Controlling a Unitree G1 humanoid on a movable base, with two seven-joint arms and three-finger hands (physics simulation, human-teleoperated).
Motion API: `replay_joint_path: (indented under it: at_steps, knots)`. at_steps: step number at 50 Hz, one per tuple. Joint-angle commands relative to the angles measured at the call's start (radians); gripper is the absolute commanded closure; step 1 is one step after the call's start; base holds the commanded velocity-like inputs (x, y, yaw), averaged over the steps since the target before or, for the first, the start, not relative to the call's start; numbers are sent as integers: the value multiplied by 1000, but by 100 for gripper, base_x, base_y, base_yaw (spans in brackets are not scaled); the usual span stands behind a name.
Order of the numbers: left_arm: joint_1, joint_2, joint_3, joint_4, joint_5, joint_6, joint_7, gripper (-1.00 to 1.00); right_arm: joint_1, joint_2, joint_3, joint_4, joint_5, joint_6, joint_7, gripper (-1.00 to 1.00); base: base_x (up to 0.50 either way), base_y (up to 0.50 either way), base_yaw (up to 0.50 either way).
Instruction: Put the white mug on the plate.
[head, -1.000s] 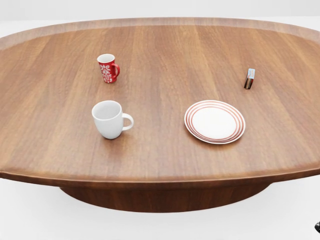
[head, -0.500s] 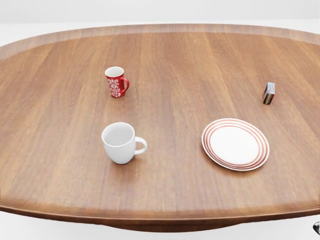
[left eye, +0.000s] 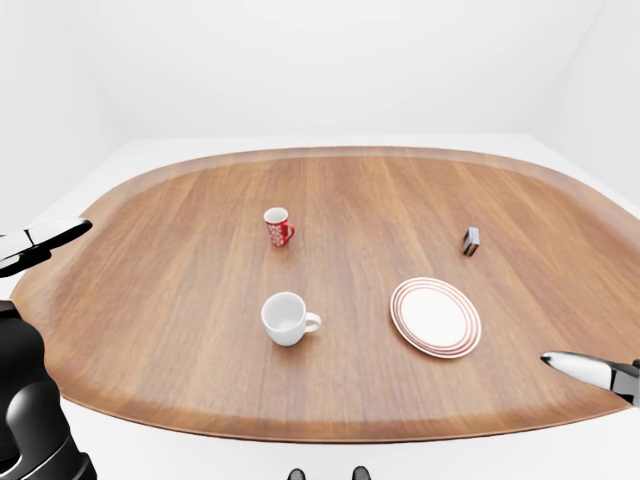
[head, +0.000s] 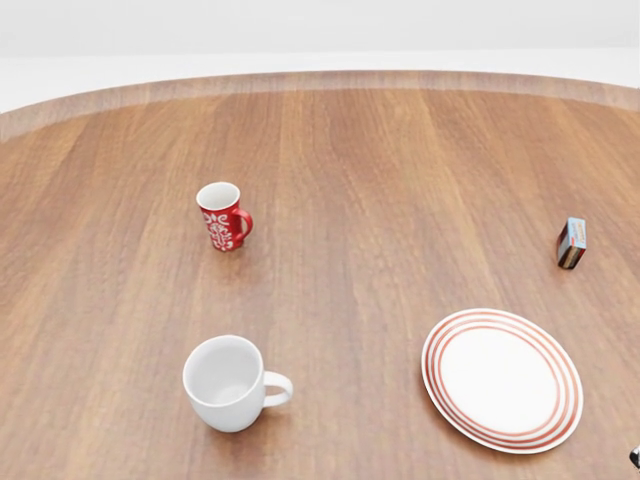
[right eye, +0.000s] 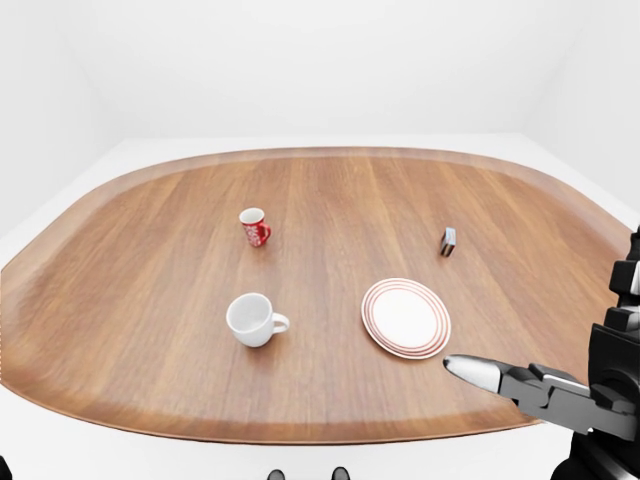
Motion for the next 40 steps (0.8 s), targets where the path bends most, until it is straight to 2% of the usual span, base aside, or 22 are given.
replay_joint_path:
  at_steps: [1,13,16,21,24,27,31,34,39,40]
  knots:
    - [-13,-4,-5,74,13,0,10,-100,-15,1,4,0,-6,0,0,-100,50,0,0]
    - [-13,-3,-3,67,11,0,11,-100,-11,2,10,0,-18,0,9,-100,49,0,0]
    - [-13,-3,-2,64,9,0,12,-100,-9,7,45,0,-77,0,14,-100,3,0,0]
    - [-13,-2,-1,60,7,0,13,-100,-17,25,47,6,-101,0,47,-100,0,0,0]
    - [-13,-3,-2,63,9,0,13,-100,-23,24,90,9,-142,0,56,-100,0,0,0]
    - [-13,-3,-2,64,9,0,12,-100,-32,13,141,10,-203,0,65,-100,0,0,0]
    - [-14,-5,-6,70,14,0,10,-100,-60,-9,252,30,-316,0,65,-100,0,0,0]
    - [-15,-5,-7,72,15,0,9,-100,-137,-68,406,72,-450,0,54,-100,0,0,0]
    - [-15,-5,-8,76,16,0,8,-100,-267,-127,583,167,-611,0,71,-100,0,0,0]
    - [-15,-5,-8,78,16,0,8,-100,-324,-141,642,225,-656,0,78,-100,0,0,0]
